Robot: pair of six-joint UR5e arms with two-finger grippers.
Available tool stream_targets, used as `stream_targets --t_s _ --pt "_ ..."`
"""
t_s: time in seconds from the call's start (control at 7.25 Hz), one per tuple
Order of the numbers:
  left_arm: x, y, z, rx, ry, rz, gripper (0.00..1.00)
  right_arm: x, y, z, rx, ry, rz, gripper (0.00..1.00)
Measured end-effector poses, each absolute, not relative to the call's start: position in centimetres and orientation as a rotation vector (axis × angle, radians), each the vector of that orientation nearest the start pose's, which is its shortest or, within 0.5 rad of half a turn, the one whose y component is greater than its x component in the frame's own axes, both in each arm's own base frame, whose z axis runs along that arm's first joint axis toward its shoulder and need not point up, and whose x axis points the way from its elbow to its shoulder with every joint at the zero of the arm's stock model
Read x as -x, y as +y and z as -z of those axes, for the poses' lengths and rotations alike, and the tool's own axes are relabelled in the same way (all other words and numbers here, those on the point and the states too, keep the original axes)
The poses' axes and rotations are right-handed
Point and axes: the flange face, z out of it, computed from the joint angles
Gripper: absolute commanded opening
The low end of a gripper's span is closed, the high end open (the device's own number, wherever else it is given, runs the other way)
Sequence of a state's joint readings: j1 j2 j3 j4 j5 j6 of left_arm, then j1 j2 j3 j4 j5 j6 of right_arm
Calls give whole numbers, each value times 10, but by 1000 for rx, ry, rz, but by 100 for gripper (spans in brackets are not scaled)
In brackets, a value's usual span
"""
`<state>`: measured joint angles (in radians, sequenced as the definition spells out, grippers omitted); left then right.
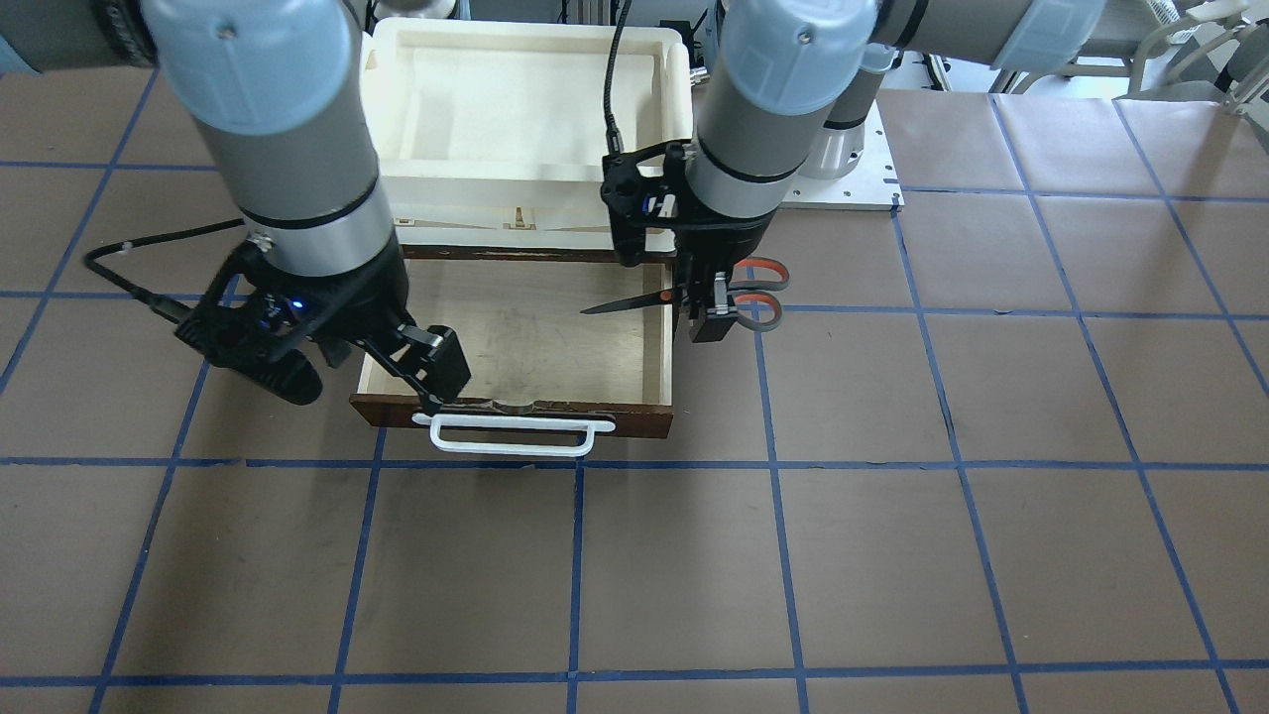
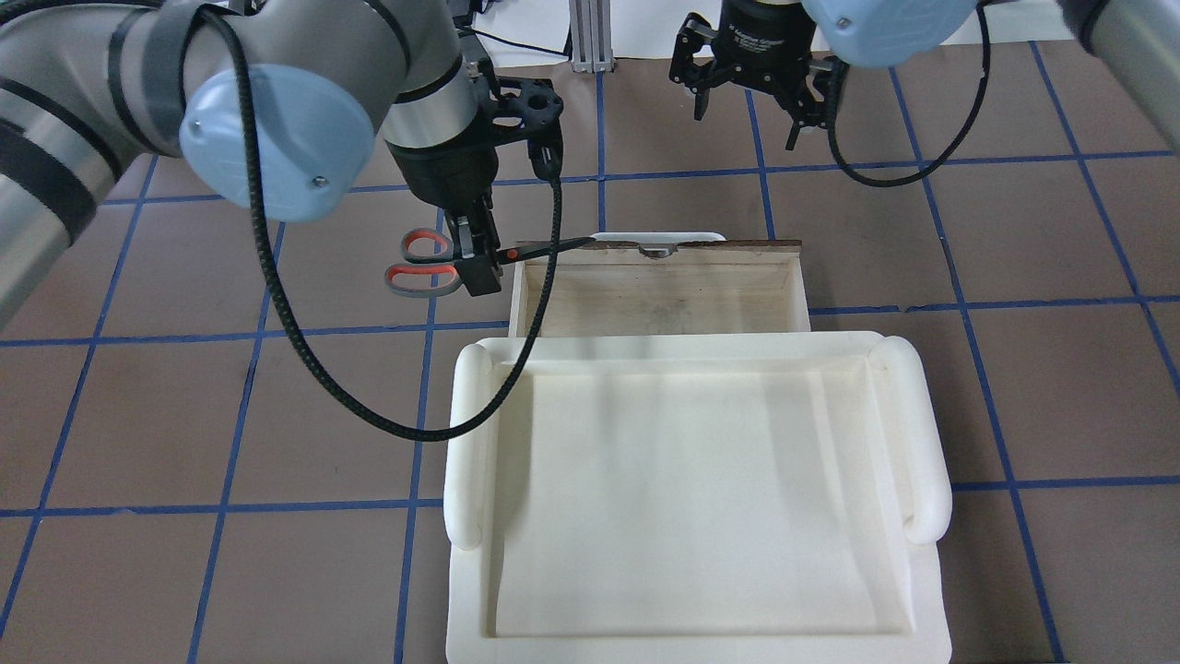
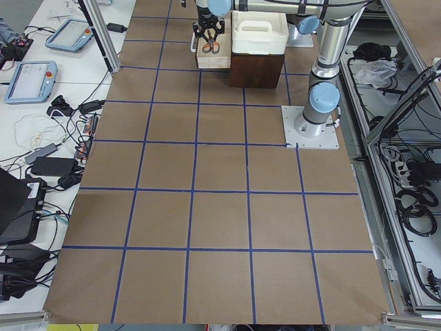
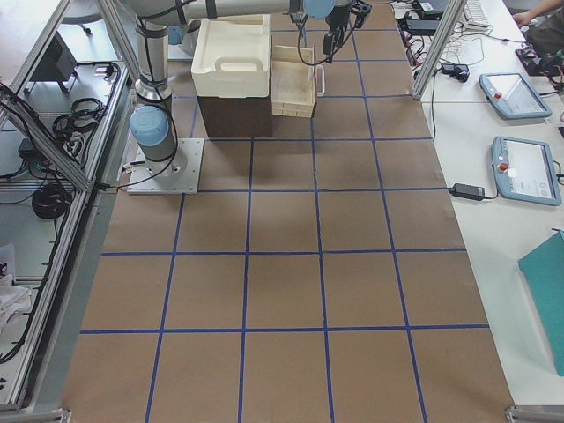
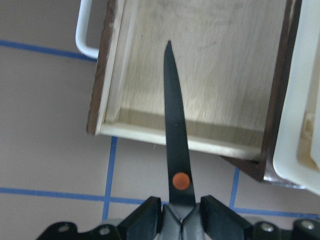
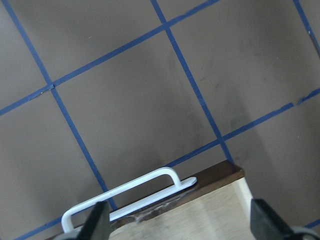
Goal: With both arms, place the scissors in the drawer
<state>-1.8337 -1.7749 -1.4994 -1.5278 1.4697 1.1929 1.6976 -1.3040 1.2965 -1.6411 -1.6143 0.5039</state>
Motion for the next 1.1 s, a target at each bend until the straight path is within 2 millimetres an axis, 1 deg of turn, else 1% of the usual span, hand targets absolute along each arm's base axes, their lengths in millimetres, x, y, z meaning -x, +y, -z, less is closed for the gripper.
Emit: stream_targets --t_s 0.14,0.28,0.41,0.55,0.69,0.83,1.1 --pt "308 -514 -409 -2210 2450 -38 0 -179 -586 -497 -416 3132 164 100" --pt "330 -518 -402 -2248 2442 -25 0 -163 -580 -505 -245 3155 179 100" --pt "352 -519 -390 -2279 2431 -42 0 -157 -575 -509 -107 3166 184 100" --pt "369 -518 -376 -2303 2420 -72 0 -156 -571 -512 -48 3166 190 100" --pt "385 -513 -364 -2320 2413 -102 0 -156 -567 -516 -24 3163 208 100" --pt "399 -505 -357 -2322 2417 -127 0 -156 -561 -518 -12 3162 209 100" --pt "416 -494 -347 -2322 2421 -166 0 -156 -552 -514 7 3161 194 100"
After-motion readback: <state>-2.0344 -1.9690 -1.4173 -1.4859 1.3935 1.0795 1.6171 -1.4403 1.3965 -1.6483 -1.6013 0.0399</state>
